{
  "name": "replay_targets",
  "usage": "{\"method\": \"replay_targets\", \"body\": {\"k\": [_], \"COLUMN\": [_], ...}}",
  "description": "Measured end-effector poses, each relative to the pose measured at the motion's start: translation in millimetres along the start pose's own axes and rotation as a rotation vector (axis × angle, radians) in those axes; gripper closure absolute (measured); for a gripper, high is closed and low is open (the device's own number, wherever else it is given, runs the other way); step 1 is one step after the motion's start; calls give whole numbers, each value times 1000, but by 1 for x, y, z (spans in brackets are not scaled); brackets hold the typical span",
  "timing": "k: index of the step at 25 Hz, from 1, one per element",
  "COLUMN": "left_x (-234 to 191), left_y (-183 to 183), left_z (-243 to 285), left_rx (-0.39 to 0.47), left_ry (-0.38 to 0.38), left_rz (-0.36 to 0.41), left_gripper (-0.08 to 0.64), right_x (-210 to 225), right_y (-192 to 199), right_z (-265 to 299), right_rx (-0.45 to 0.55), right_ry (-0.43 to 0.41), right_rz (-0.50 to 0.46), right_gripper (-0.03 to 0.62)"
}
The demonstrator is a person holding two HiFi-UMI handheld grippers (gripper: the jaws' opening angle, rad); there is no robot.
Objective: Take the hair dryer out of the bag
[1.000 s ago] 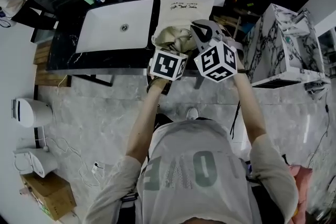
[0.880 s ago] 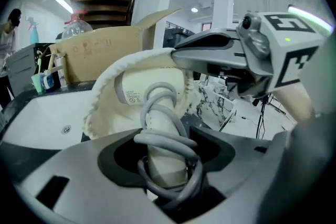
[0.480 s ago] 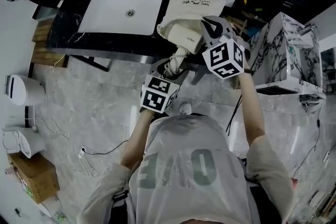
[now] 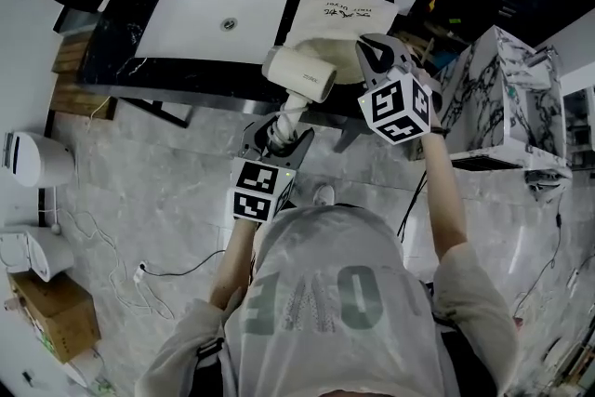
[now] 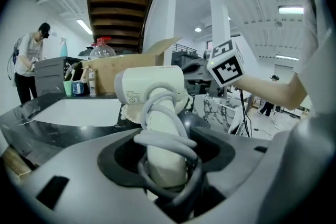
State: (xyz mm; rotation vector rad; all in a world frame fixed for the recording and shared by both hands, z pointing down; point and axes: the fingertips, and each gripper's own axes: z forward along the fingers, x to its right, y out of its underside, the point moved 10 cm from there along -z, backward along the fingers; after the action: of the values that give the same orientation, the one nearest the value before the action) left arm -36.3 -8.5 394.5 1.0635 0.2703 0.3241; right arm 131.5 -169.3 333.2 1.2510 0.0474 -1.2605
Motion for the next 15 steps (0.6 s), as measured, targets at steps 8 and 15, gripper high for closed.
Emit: {"method": "replay_targets", "body": {"k": [8,15], "left_x": [-51,-77], "left_y": [-64,-116], "left_z": [-12,-25], "left_rx": [255,474], "left_ry": [-132,-216], "left_rz": [-25,-76], "left_gripper": [276,275], "right_x": [-16,-43], "right_y": [4,18], "right_z": [-1,1], "right_rx": [-22,-85], "right_ry": [-29,-113], "right_rz": [-24,-45], "right_gripper": [549,549]}}
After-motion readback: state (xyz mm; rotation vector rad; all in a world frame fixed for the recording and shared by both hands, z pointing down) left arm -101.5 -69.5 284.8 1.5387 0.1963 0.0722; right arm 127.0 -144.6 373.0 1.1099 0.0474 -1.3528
